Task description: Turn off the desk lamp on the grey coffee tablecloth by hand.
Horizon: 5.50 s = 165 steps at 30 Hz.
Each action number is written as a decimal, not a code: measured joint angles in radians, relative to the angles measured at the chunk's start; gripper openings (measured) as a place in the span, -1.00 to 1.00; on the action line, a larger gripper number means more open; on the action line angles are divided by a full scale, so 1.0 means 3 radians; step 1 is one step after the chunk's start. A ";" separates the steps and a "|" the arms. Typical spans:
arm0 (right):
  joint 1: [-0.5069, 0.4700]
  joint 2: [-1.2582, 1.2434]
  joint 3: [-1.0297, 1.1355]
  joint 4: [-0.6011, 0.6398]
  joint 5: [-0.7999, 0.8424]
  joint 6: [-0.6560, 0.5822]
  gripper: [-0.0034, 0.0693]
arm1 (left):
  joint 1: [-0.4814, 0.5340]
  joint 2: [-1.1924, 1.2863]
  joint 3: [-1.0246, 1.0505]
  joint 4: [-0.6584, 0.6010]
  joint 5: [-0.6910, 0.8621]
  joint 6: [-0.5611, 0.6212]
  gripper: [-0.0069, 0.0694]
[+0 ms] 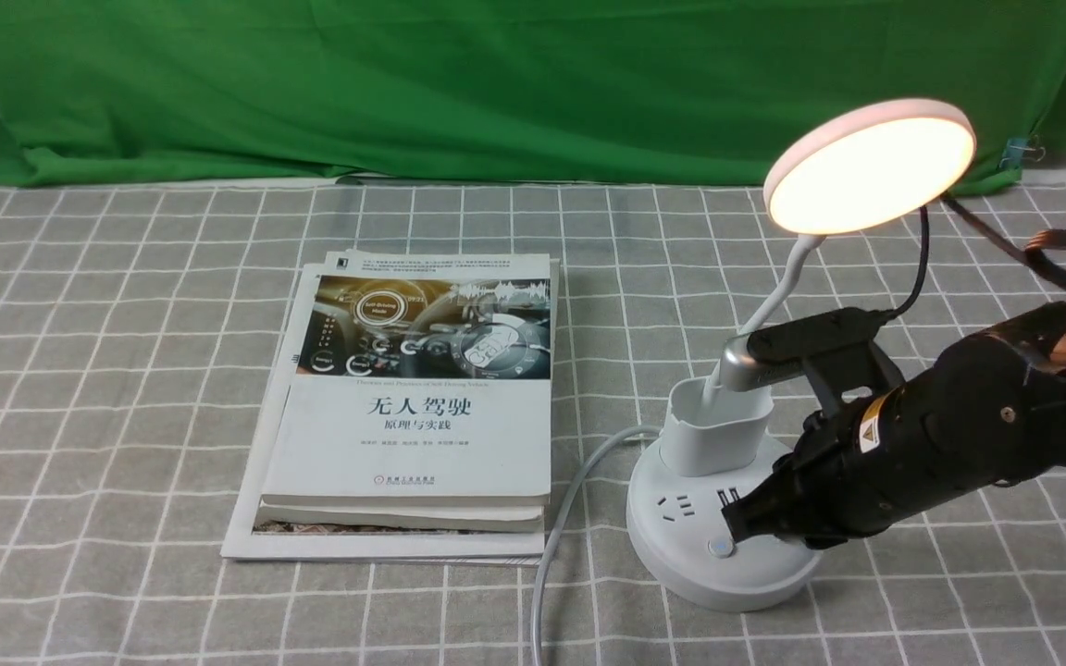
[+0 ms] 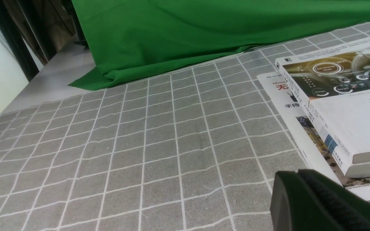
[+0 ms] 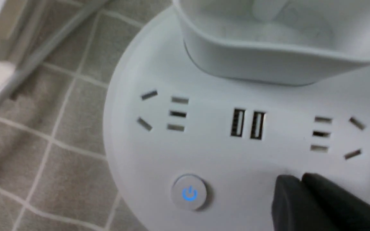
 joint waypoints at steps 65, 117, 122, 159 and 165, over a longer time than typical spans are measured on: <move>0.0000 -0.0040 0.0212 0.0016 -0.0411 0.0050 -0.61 | 0.0000 0.0000 0.0000 0.0000 0.0000 0.0000 -0.82; -0.0587 -0.3789 0.0321 -0.0309 0.0847 -0.0473 -0.81 | 0.0000 0.0000 0.0000 0.0000 0.0000 0.0000 -0.82; -0.1058 -0.4362 0.0727 -0.0366 -0.0074 -0.0753 -0.81 | 0.0000 0.0000 0.0000 0.0000 0.0000 0.0000 -0.82; -0.1634 -0.5534 0.3008 -0.0363 -0.0782 -0.0010 -0.80 | 0.0000 0.0000 0.0000 0.0000 -0.0001 0.0000 -0.82; -0.1634 -0.5534 0.3008 -0.0359 -0.0786 -0.0010 -0.80 | 0.0000 0.0000 0.0000 0.0000 -0.0001 0.0000 -0.82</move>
